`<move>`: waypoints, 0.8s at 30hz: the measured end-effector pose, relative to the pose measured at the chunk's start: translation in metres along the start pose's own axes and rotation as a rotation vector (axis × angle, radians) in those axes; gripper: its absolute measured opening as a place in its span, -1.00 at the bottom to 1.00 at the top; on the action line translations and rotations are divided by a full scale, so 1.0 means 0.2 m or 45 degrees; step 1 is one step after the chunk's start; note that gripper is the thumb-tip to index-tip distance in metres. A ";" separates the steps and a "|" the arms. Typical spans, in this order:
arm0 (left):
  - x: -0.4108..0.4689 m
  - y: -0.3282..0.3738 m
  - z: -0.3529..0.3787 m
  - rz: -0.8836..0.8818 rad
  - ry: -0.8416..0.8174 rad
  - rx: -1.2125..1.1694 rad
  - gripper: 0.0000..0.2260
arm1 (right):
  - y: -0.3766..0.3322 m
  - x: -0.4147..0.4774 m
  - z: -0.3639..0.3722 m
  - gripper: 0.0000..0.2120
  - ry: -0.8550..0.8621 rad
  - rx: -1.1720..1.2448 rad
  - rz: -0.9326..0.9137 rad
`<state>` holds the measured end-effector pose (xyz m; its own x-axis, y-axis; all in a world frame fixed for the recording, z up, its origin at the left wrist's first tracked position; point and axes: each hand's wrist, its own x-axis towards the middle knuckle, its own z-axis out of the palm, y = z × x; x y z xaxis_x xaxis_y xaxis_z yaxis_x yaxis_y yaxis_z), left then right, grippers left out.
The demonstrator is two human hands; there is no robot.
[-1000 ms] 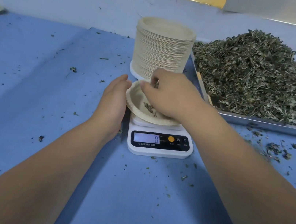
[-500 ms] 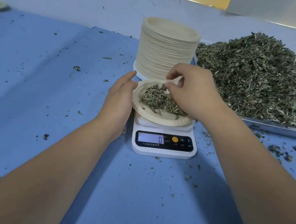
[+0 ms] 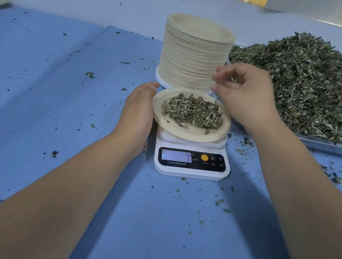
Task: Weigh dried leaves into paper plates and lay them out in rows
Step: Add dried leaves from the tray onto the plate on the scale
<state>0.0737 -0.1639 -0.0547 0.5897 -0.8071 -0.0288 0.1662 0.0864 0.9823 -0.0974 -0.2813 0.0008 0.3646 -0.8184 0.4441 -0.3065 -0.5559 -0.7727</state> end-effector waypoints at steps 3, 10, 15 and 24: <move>0.00 0.00 0.00 -0.001 0.003 0.004 -0.66 | 0.12 0.03 -0.12 -0.94 0.123 -0.774 -0.129; 0.00 0.00 0.01 0.003 -0.001 0.021 -0.67 | 0.27 -0.01 -0.18 -0.45 -0.168 -1.121 0.392; 0.00 0.00 0.01 -0.001 -0.033 0.059 -0.66 | 0.18 -0.09 -0.11 -0.70 0.074 -1.002 -0.030; -0.01 -0.01 0.02 0.025 -0.068 0.127 -0.62 | 0.08 -0.24 -0.07 -0.69 0.087 -1.075 -0.170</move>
<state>0.0693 -0.1650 -0.0551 0.5484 -0.8362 -0.0023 0.0739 0.0457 0.9962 -0.1319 -0.2526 -0.0259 0.3987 -0.7306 0.5543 -0.8267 -0.5479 -0.1275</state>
